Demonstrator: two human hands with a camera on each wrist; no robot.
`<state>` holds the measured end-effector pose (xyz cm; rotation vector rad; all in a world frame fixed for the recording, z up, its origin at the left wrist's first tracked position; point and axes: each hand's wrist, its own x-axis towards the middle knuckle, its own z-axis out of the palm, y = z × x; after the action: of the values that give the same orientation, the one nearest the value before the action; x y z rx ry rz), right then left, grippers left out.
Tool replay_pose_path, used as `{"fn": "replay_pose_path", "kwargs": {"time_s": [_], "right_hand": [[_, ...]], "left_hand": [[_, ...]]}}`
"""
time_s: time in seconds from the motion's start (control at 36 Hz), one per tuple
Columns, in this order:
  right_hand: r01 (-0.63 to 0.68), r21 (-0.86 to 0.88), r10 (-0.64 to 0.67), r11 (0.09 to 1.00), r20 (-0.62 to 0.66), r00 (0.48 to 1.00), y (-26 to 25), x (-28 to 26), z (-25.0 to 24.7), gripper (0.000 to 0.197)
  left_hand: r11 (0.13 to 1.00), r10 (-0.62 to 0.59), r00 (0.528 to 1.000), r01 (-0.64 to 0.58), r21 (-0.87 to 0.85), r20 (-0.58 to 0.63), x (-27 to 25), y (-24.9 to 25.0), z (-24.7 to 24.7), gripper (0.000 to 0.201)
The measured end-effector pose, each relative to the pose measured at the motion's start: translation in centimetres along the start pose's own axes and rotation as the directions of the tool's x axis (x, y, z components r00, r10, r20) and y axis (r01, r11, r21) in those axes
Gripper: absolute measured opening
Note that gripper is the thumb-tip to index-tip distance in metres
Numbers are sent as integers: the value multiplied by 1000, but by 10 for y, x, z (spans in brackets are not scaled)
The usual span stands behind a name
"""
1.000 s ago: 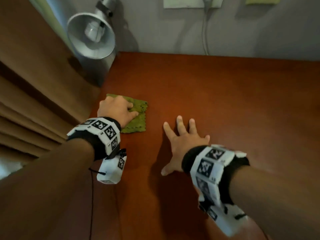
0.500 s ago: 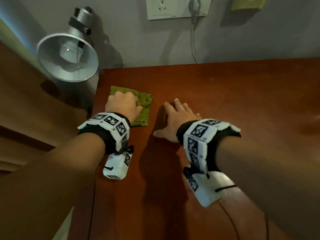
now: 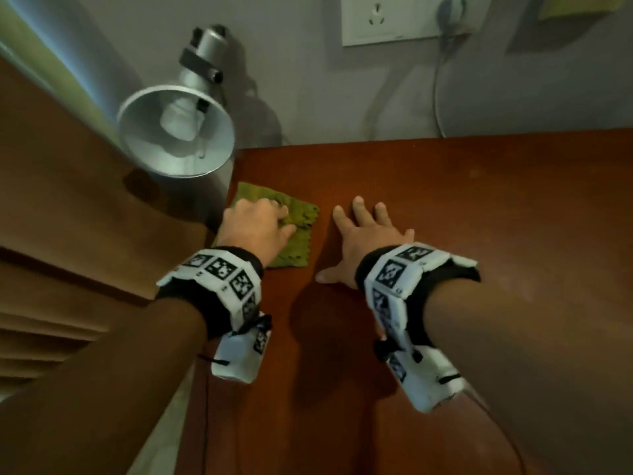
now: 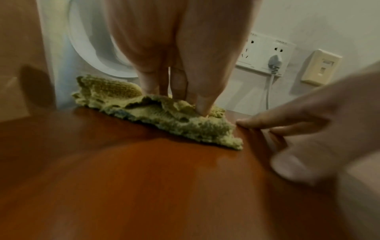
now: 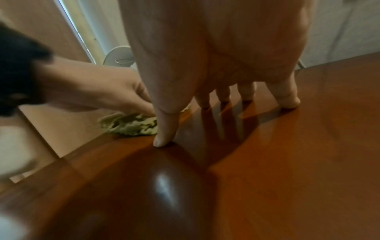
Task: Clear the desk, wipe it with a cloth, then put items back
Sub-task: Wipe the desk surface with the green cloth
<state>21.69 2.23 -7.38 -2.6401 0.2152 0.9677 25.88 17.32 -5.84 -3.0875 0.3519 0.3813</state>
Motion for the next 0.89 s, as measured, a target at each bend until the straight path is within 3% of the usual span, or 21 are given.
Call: {"fn": "replay_pose_path", "kwargs": {"time_s": [0.31, 0.5, 0.67, 0.89], "right_hand": [[7, 33, -7, 999, 0, 1000, -2, 0, 3, 115], [9, 45, -9, 999, 7, 1000, -1, 2, 5, 116], [-2, 33, 1, 999, 30, 1000, -1, 2, 2, 114], [7, 28, -7, 1000, -9, 1000, 0, 2, 3, 113]], "left_hand": [[990, 128, 990, -124, 71, -61, 87, 37, -12, 35], [969, 237, 968, -229, 96, -86, 112, 66, -5, 31], [969, 245, 966, -240, 66, -86, 108, 64, -2, 32], [989, 148, 988, -147, 21, -50, 55, 31, 7, 29]]}}
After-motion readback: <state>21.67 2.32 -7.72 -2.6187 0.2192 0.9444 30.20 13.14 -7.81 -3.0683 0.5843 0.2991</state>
